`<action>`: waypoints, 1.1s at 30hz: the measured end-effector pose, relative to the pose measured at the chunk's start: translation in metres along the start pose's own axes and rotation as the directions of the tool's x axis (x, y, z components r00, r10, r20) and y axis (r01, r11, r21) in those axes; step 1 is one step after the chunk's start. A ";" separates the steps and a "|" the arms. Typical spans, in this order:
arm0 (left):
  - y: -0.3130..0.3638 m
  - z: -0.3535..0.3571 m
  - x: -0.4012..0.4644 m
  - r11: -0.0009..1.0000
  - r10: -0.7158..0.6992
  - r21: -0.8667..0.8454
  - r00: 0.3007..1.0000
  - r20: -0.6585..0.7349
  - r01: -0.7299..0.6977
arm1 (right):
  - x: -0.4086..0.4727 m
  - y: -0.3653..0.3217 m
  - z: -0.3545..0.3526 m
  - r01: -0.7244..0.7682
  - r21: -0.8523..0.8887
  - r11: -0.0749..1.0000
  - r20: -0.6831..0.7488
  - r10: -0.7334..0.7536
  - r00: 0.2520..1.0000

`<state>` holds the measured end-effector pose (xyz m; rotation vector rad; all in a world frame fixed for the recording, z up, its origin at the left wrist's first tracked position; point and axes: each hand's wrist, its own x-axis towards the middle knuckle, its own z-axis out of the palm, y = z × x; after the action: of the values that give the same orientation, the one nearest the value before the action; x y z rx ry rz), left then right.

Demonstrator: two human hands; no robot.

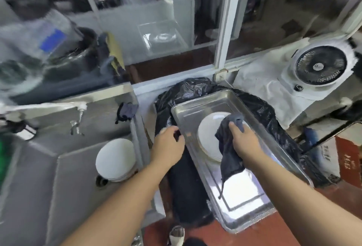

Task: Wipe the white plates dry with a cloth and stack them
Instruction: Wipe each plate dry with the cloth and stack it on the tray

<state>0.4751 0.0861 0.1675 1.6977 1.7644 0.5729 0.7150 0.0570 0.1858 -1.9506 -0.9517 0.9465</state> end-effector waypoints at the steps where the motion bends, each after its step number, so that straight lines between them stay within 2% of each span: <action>1: -0.006 -0.009 -0.011 0.999 -0.031 0.010 0.999 -0.033 0.031 | -0.004 -0.005 0.007 0.025 0.014 1.000 0.035 -0.025 0.999; 7: -0.060 -0.066 -0.075 0.978 -0.193 0.052 0.967 -0.164 0.204 | -0.045 -0.035 0.069 0.101 0.028 0.995 0.244 -0.104 0.964; 12: -0.117 -0.112 -0.121 0.940 -0.323 0.021 0.906 -0.274 0.341 | -0.099 -0.056 0.132 0.179 0.000 0.984 0.416 -0.163 0.894; 17: -0.176 -0.162 -0.168 0.907 -0.402 -0.018 0.854 -0.330 0.421 | -0.156 -0.080 0.204 0.237 -0.003 0.972 0.522 -0.201 0.829; 21: -0.228 -0.202 -0.202 0.903 -0.406 -0.005 0.851 -0.333 0.429 | -0.203 -0.085 0.268 0.192 -0.016 0.981 0.560 -0.151 0.815; 26: -0.290 -0.249 -0.227 0.901 -0.403 0.047 0.875 -0.269 0.430 | -0.255 -0.081 0.335 0.058 0.009 0.998 0.574 -0.053 0.817; 33: -0.355 -0.274 -0.225 0.880 -0.443 0.101 0.879 -0.173 0.464 | -0.280 -0.068 0.380 -0.020 -0.072 0.997 0.518 0.054 0.853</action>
<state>0.0257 -0.1360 0.1508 1.2766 2.2631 0.3726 0.2478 -0.0364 0.1558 -1.7965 -1.2567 1.5331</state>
